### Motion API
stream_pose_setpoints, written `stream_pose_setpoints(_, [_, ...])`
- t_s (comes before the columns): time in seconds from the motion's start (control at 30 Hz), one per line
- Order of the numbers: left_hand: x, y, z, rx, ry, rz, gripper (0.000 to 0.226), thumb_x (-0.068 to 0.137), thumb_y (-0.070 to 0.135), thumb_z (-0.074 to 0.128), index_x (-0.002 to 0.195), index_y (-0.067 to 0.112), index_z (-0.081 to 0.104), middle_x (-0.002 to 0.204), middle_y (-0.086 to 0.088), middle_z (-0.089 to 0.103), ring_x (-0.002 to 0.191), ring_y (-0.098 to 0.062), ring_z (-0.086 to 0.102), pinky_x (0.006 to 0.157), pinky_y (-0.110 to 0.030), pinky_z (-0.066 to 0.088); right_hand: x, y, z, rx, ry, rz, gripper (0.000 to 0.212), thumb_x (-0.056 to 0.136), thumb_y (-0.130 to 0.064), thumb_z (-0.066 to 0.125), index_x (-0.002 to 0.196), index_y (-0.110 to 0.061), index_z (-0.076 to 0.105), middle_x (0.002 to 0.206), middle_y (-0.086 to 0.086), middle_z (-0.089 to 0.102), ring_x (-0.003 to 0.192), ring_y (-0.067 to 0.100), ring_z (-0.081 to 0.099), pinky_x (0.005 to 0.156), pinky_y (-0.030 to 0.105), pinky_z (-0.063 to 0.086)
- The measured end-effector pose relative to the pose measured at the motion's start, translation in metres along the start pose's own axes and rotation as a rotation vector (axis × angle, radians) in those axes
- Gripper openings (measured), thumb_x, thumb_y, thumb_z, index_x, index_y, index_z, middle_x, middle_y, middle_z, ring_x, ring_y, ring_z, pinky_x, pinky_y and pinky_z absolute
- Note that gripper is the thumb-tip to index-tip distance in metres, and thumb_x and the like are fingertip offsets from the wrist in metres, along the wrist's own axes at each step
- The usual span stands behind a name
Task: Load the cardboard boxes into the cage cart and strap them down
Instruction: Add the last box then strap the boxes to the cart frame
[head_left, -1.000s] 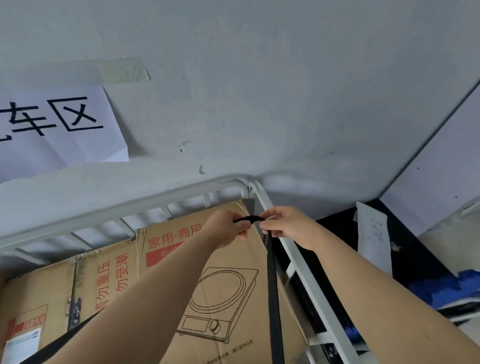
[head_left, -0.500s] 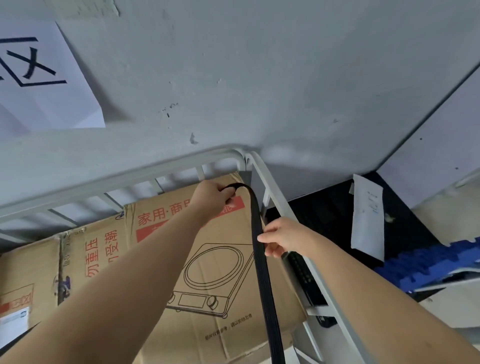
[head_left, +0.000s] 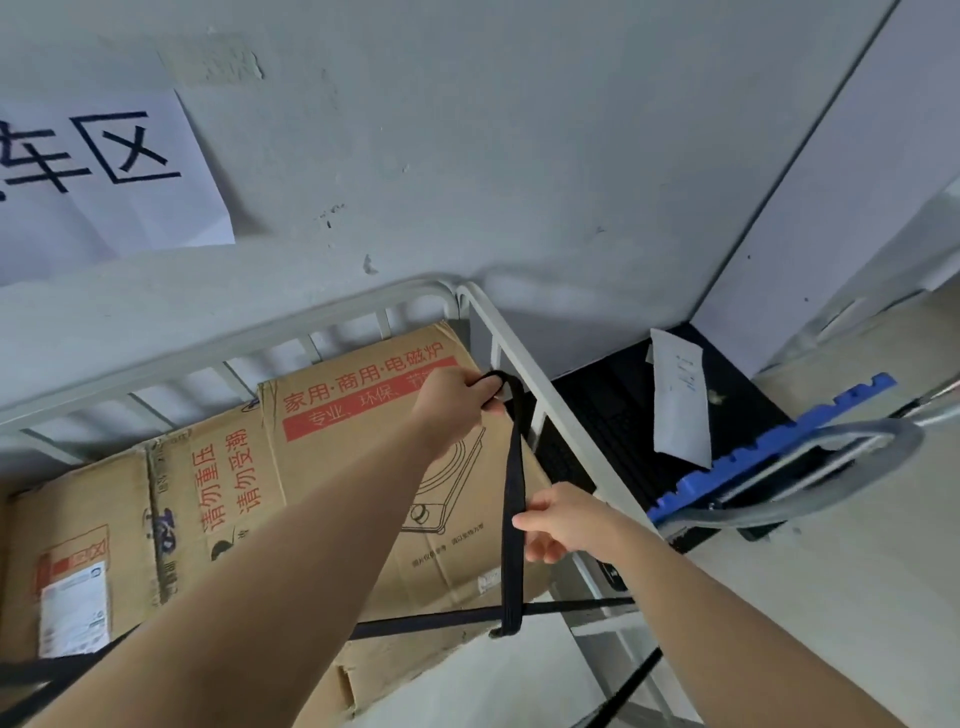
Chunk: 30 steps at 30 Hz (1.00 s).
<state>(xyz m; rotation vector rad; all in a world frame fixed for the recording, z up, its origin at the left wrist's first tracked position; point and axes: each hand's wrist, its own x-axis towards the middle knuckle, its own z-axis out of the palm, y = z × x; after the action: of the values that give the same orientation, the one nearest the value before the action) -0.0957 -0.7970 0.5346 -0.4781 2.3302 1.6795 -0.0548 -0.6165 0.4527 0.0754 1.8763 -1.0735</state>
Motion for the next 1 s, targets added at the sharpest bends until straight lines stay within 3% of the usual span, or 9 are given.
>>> stream_pose_setpoints(0.13, [-0.035, 0.008, 0.006, 0.021, -0.034, 0.058, 0.023, 0.096, 0.023, 0.054, 0.087, 0.007, 0.07, 0.068, 0.001, 0.07, 0.055, -0.017, 0.049, 0.055, -0.029, 0.041, -0.03, 0.036, 0.04, 0.055, -0.026, 0.055, 0.019, 0.093, -0.024, 0.055, 0.107, -0.012, 0.061, 0.094, 0.015, 0.073, 0.075, 0.023, 0.068, 0.069, 0.032, 0.054])
stream_pose_setpoints(0.27, [-0.065, 0.001, 0.006, 0.016, -0.058, 0.058, 0.023, 0.096, 0.024, 0.054, 0.09, 0.008, 0.071, 0.071, 0.0, 0.072, 0.055, -0.016, 0.05, 0.058, -0.028, 0.042, -0.06, 0.058, 0.064, 0.13, 0.006, 0.083, 0.022, 0.095, -0.024, 0.051, 0.112, -0.012, 0.058, 0.103, 0.018, 0.069, 0.079, 0.024, 0.072, 0.067, 0.03, 0.056])
stream_pose_setpoints(0.47, [-0.111, 0.009, 0.004, -0.085, -0.063, 0.094, 0.026, 0.096, 0.025, 0.055, 0.087, 0.006, 0.071, 0.073, -0.002, 0.069, 0.046, -0.013, 0.045, 0.048, -0.019, 0.038, -0.108, 0.067, 0.072, 0.144, 0.161, -0.007, 0.015, 0.094, -0.025, 0.055, 0.102, -0.014, 0.062, 0.095, 0.011, 0.071, 0.081, 0.022, 0.072, 0.073, 0.031, 0.057])
stream_pose_setpoints(0.63, [-0.133, 0.038, -0.004, -0.147, -0.026, 0.135, 0.023, 0.094, 0.024, 0.056, 0.086, 0.008, 0.07, 0.062, 0.004, 0.069, 0.045, -0.012, 0.043, 0.05, -0.023, 0.038, -0.158, 0.029, 0.047, 0.139, 0.274, -0.157, 0.018, 0.095, -0.025, 0.056, 0.095, -0.008, 0.063, 0.084, 0.008, 0.073, 0.068, 0.018, 0.067, 0.066, 0.028, 0.055])
stream_pose_setpoints(0.73, [-0.136, 0.056, -0.013, -0.15, -0.008, 0.161, 0.025, 0.094, 0.025, 0.055, 0.085, 0.008, 0.07, 0.065, 0.003, 0.07, 0.046, -0.013, 0.041, 0.052, -0.024, 0.038, -0.188, -0.008, 0.021, 0.156, 0.327, -0.28, 0.016, 0.095, -0.024, 0.056, 0.091, -0.009, 0.062, 0.081, 0.01, 0.07, 0.064, 0.019, 0.063, 0.063, 0.027, 0.052])
stream_pose_setpoints(0.83, [-0.139, 0.073, -0.022, -0.188, 0.011, 0.19, 0.025, 0.095, 0.024, 0.055, 0.087, 0.006, 0.07, 0.067, 0.001, 0.068, 0.044, -0.012, 0.042, 0.044, -0.019, 0.038, -0.212, -0.049, -0.005, 0.2, 0.382, -0.419, 0.017, 0.095, -0.023, 0.056, 0.087, -0.01, 0.063, 0.078, 0.01, 0.068, 0.06, 0.018, 0.061, 0.063, 0.027, 0.051])
stream_pose_setpoints(1.0, [-0.131, 0.088, -0.043, -0.187, 0.075, 0.2, 0.023, 0.096, 0.023, 0.055, 0.087, 0.009, 0.07, 0.069, -0.001, 0.07, 0.046, -0.012, 0.045, 0.048, -0.021, 0.039, -0.214, -0.111, -0.037, 0.25, 0.464, -0.564, 0.017, 0.097, -0.019, 0.053, 0.095, -0.006, 0.063, 0.079, 0.01, 0.069, 0.065, 0.019, 0.064, 0.061, 0.025, 0.052])
